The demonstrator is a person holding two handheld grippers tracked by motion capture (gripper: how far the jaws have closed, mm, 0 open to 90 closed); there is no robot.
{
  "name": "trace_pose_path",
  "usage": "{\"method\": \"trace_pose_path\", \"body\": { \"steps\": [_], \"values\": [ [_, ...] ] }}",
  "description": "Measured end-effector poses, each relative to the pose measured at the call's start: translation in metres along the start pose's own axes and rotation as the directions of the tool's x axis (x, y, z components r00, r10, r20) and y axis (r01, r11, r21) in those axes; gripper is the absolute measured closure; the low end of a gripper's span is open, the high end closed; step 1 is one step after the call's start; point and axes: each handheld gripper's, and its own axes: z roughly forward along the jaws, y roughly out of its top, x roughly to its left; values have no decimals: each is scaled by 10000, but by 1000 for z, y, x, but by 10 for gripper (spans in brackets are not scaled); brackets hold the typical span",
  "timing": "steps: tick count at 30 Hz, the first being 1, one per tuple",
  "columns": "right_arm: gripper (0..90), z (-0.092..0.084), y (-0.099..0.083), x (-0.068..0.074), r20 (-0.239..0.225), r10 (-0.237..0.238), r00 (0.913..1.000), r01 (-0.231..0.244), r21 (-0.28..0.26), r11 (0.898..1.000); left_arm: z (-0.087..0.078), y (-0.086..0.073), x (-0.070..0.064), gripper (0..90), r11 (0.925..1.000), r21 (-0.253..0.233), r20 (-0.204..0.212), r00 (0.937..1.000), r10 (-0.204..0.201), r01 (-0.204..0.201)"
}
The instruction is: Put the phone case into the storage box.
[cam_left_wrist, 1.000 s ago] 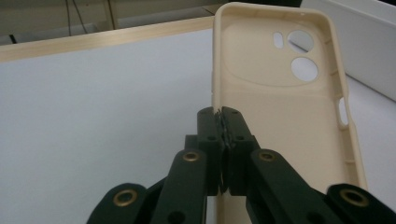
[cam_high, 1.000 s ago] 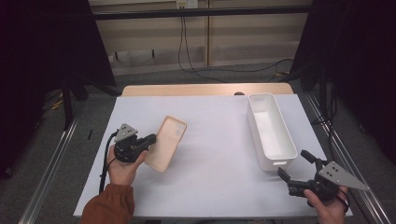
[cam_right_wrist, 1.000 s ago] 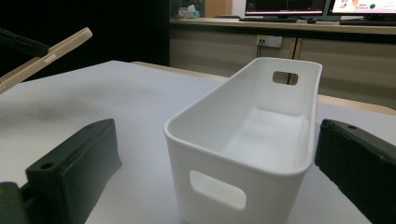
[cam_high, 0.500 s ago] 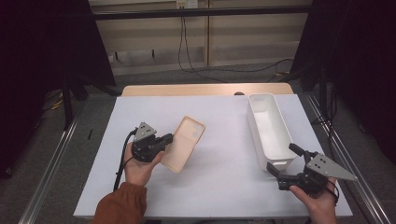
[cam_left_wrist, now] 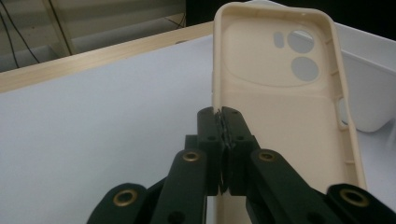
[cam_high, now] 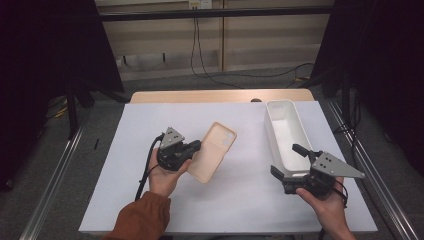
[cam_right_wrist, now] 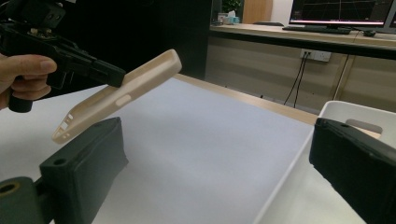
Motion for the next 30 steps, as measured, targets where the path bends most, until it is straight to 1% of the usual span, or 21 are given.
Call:
{"method": "trace_pose_path", "body": {
  "steps": [1, 3, 7, 11, 12, 14, 15, 16, 18, 21, 22, 24, 25, 27, 29, 30],
  "values": [
    [32, 3, 2, 0, -46, -9, 10000, 9, -29, 10000, 1, 1, -2, 877, 10000, -59, 40, 10000, -2, 2],
    [36, 6, 5, 0, -100, -26, 9999, 26, -47, 10000, 4, 4, -5, 877, 9999, -63, 91, 9999, 146, -145],
    [55, 15, 11, 0, -294, -98, 9995, 97, -36, 9999, 11, 9, -12, 878, 9997, -135, 236, 9995, 221, -217],
    [74, 26, 19, 0, -402, -191, 9990, 193, 30, 9998, 18, 15, -19, 877, 9984, -151, 270, 9981, 549, -545],
    [78, 28, 20, 0, -424, -213, 9989, 213, 2, 9998, 20, 17, -20, 877, 9985, -116, 307, 9981, 539, -536],
    [80, 34, 22, 0, -459, -273, 9986, 275, 22, 9996, 24, 18, -22, 878, 9984, -171, 357, 9979, 549, -544],
    [87, 38, 22, 1, -471, -264, 9985, 267, 60, 9996, 26, 19, -23, 878, 9982, -97, 430, 9973, 588, -585],
    [101, 41, 23, 1, -487, -280, 9984, 283, 63, 9996, 28, 19, -25, 877, 9979, -139, 389, 9972, 644, -639],
    [116, 48, 25, 1, -565, -275, 9980, 282, 104, 9995, 30, 19, -28, 878, 9972, -124, 448, 9963, 738, -733],
    [152, 58, 26, 1, -557, -241, 9982, 252, 178, 9995, 31, 19, -32, 878, 9969, -200, 445, 9960, 771, -763],
    [164, 60, 27, 2, -593, -217, 9980, 231, 230, 9995, 31, 19, -33, 878, 9972, -225, 489, 9962, 725, -715],
    [185, 65, 26, 3, -545, -213, 9983, 231, 334, 9992, 31, 19, -34, 878, 9965, -277, 478, 9957, 796, -784],
    [206, 67, 26, 3, -598, -175, 9981, 196, 336, 9992, 31, 19, -34, 878, 9967, -303, 519, 9957, 764, -749],
    [242, 69, 26, 3, -421, -213, 9989, 225, 285, 9993, 30, 19, -34, 878, 9969, -325, 505, 9960, 735, -719],
    [265, 72, 26, 3, -498, -36, 9988, 50, 277, 9996, 30, 19, -34, 878, 9971, -379, 554, 9961, 683, -662],
    [272, 72, 25, 3, -482, 23, 9988, -9, 277, 9996, 30, 18, -35, 878, 9967, -377, 502, 9960, 733, -714]
  ]
}}
